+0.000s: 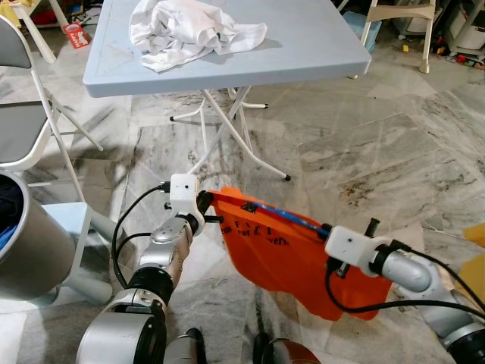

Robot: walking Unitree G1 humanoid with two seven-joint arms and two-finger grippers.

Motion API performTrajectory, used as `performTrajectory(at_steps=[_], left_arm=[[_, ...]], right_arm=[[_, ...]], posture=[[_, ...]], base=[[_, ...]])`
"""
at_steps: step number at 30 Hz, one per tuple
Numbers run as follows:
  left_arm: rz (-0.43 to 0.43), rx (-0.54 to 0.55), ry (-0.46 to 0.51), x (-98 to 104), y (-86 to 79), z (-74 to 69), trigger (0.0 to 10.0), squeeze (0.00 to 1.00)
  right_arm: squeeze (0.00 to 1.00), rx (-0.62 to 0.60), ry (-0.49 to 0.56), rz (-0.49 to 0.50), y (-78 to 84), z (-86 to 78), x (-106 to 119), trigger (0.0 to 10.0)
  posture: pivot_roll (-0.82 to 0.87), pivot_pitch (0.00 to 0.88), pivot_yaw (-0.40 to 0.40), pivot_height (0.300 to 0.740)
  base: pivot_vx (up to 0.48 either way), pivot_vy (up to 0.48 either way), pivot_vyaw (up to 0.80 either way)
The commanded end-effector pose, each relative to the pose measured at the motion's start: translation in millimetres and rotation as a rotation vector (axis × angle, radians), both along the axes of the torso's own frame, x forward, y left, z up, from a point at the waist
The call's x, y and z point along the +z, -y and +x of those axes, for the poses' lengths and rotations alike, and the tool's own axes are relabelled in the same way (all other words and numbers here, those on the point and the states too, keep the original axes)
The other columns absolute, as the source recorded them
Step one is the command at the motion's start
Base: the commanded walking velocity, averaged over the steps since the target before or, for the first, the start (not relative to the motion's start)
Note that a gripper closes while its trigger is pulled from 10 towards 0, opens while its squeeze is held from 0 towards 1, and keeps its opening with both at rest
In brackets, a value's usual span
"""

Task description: Hang hanger

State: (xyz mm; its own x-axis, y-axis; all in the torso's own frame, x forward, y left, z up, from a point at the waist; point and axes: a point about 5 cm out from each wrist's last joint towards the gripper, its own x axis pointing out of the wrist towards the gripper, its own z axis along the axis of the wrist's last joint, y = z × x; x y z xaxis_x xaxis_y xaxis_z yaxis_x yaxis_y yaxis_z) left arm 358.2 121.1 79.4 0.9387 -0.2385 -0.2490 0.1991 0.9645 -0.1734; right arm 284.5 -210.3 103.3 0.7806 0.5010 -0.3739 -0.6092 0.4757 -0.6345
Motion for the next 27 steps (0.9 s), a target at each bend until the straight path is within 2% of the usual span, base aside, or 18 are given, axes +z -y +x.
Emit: performTrajectory(at_steps=[1, 4, 7, 8, 10, 11, 12, 14, 15, 17, 18, 26, 27], left_arm=[[0.047, 0.147, 0.022, 4.0, -38.3, 2.5, 0.0, 0.00], [0.052, 0.152, 0.011, 1.4, -40.7, 1.2, 0.0, 0.00], [0.054, 0.158, 0.011, 2.0, -42.7, 1.5, 0.0, 0.00], [0.056, 0.163, 0.015, 3.6, -44.6, 2.5, 0.0, 0.00], [0.057, 0.166, 0.018, 4.8, -45.7, 3.2, 0.0, 0.00], [0.057, 0.166, 0.018, 4.8, -45.7, 3.2, 0.0, 0.00], [0.059, 0.169, 0.019, 5.3, -46.6, 3.5, 0.0, 0.00], [0.059, 0.169, 0.019, 5.3, -46.6, 3.5, 0.0, 0.00], [0.061, 0.171, 0.021, 5.6, -47.3, 3.7, 0.0, 0.00], [0.062, 0.172, 0.021, 5.7, -47.5, 3.8, 0.0, 0.00], [0.065, 0.173, 0.020, 5.7, -48.2, 3.8, 0.0, 0.00], [0.076, 0.177, 0.008, 4.3, -51.9, 3.4, 0.0, 0.00], [0.077, 0.175, 0.005, 3.7, -52.0, 3.1, 0.0, 0.00]], right_arm=[[0.00, -0.141, -0.016, -0.004, 39.1, -3.4, 5.3, 10.0], [0.00, -0.078, -0.052, 0.067, 38.1, -8.1, 13.2, 10.0], [0.00, -0.047, -0.079, 0.078, 38.6, -12.1, 14.6, 10.0], [0.00, 0.011, -0.130, 0.050, 39.4, -20.1, 13.2, 10.0], [0.00, 0.063, -0.181, -0.013, 42.1, -28.2, 8.7, 10.0], [0.00, 0.063, -0.181, -0.013, 42.1, -28.2, 8.7, 10.0], [0.00, 0.093, -0.222, -0.073, 46.0, -34.1, 4.0, 10.0], [0.00, 0.093, -0.222, -0.073, 46.0, -34.1, 4.0, 10.0], [0.00, 0.111, -0.260, -0.139, 53.1, -39.8, 0.2, 10.0], [0.00, 0.114, -0.273, -0.159, 56.0, -41.6, -0.7, 10.0], [0.00, 0.112, -0.297, -0.188, 63.2, -44.6, -1.2, 10.0], [0.00, 0.112, -0.320, -0.193, 80.2, -50.9, 12.6, 10.0], [0.00, 0.099, -0.329, -0.204, 89.8, -52.9, 19.3, 10.0]], posture=[[-0.09, 0.217, 0.009, 0.740], [-0.09, 0.219, 0.007, 0.740], [-0.09, 0.220, 0.008, 0.740], [-0.09, 0.220, 0.008, 0.740], [-0.09, 0.220, 0.008, 0.740], [-0.09, 0.220, 0.008, 0.740], [-0.09, 0.221, 0.010, 0.740], [-0.09, 0.221, 0.010, 0.740], [-0.09, 0.221, 0.010, 0.740], [-0.09, 0.221, 0.010, 0.740], [-0.08, 0.218, 0.014, 0.740], [-0.08, 0.214, 0.018, 0.740], [-0.09, 0.214, 0.019, 0.740]], base=[[0.000, 0.000, 0.00], [0.000, 0.000, 0.00], [0.000, 0.000, 0.00], [0.000, 0.000, 0.00], [0.000, 0.000, 0.00], [0.000, 0.000, 0.00], [0.000, 0.000, 0.00], [0.000, 0.000, 0.00], [0.000, 0.000, 0.00], [0.000, 0.000, 0.00], [0.000, 0.000, 0.00], [0.000, 0.000, 0.00], [0.000, 0.000, 0.00]])
